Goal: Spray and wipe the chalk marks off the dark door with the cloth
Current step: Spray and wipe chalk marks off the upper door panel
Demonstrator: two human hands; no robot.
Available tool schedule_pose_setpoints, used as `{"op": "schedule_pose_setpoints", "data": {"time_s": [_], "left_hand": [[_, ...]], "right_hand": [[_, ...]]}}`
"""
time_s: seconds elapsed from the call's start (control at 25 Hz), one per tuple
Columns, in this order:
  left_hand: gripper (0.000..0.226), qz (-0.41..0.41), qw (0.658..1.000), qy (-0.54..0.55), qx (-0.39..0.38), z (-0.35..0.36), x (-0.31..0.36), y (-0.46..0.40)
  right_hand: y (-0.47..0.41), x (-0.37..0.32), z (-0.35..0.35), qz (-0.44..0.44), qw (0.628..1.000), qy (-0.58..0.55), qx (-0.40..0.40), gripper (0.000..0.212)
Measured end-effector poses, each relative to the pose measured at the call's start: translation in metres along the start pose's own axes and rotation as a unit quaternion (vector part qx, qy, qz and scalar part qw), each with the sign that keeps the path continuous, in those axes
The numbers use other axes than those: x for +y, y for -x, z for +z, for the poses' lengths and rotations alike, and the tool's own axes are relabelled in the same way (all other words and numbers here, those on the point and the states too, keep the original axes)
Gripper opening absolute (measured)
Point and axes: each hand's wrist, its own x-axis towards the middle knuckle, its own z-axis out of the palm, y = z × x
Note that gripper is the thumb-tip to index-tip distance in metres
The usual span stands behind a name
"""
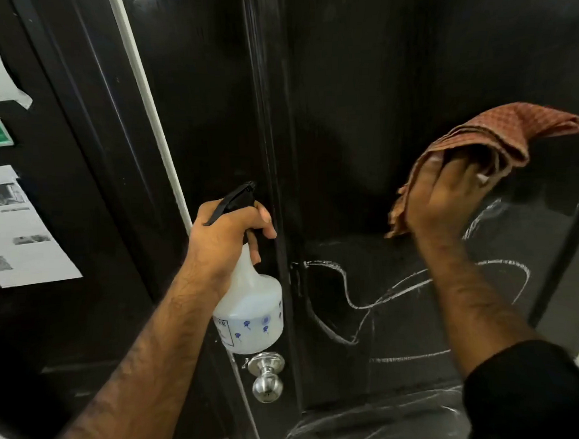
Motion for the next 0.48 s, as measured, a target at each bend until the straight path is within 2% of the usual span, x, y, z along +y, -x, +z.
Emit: {"op": "schedule_pose_setpoints", "data": {"time_s": [0.08, 0.2, 0.32, 0.48], "left_hand": [[0.008, 0.005, 1.000, -0.007, 0.014, 0.015, 0.001, 0.002], [0.014, 0.004, 0.999, -0.022, 0.035, 0.047, 0.003, 0.002], [0.015, 0.000, 0.998, -0.029, 0.049, 0.080, 0.003, 0.003], [0.011, -0.003, 0.997, -0.028, 0.071, 0.126, -0.002, 0.008]], "right_hand": [[0.027, -0.041, -0.006, -0.045, 0.998, -0.035, -0.013, 0.037], [0.038, -0.061, -0.017, -0.112, 0.980, -0.153, -0.063, 0.046], [0.007, -0.005, -0.014, -0.186, 0.966, -0.168, -0.062, 0.053], [-0.023, 0.104, 0.012, -0.181, 0.978, -0.099, -0.020, 0.041]]}}
